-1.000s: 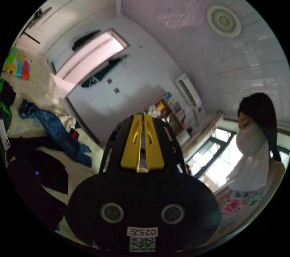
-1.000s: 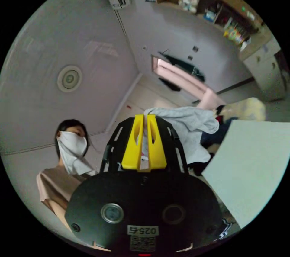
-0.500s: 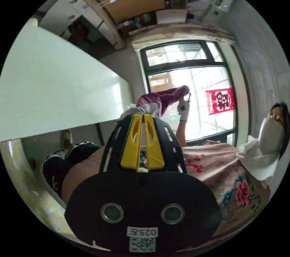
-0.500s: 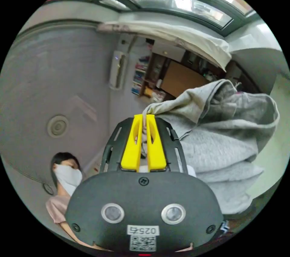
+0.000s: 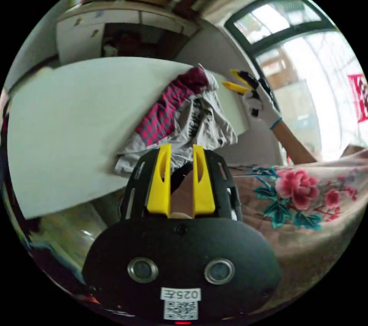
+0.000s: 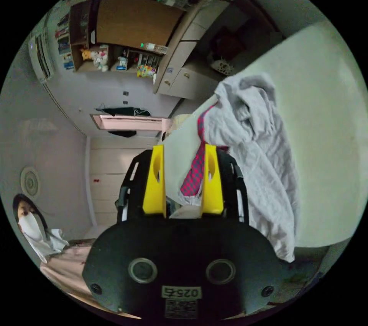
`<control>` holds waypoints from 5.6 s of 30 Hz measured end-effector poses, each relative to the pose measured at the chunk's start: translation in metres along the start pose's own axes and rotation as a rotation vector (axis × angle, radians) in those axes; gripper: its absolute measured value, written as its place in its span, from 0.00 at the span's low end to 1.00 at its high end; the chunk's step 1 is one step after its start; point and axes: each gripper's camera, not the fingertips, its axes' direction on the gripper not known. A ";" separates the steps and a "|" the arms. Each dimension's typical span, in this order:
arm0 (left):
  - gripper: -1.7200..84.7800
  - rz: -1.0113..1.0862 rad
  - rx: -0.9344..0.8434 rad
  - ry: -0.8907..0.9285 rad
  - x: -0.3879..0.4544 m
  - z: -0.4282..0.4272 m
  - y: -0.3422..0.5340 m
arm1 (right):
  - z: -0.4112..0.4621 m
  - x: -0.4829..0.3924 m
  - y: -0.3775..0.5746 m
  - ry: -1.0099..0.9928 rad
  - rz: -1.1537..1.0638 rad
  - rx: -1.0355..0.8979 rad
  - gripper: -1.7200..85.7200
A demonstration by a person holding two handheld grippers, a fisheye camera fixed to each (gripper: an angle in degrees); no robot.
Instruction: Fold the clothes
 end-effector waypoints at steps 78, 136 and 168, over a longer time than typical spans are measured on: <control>0.01 -0.539 0.265 0.133 -0.436 -0.274 0.063 | 0.489 -0.282 0.038 0.130 -0.231 -0.529 0.01; 0.01 -0.849 -0.005 -0.203 -0.261 -0.115 -0.302 | 0.131 -0.102 0.012 1.128 -0.494 -0.263 0.01; 0.02 -0.249 -0.074 0.326 -0.147 0.113 -0.132 | -0.110 -0.080 0.122 0.436 0.047 -0.071 0.16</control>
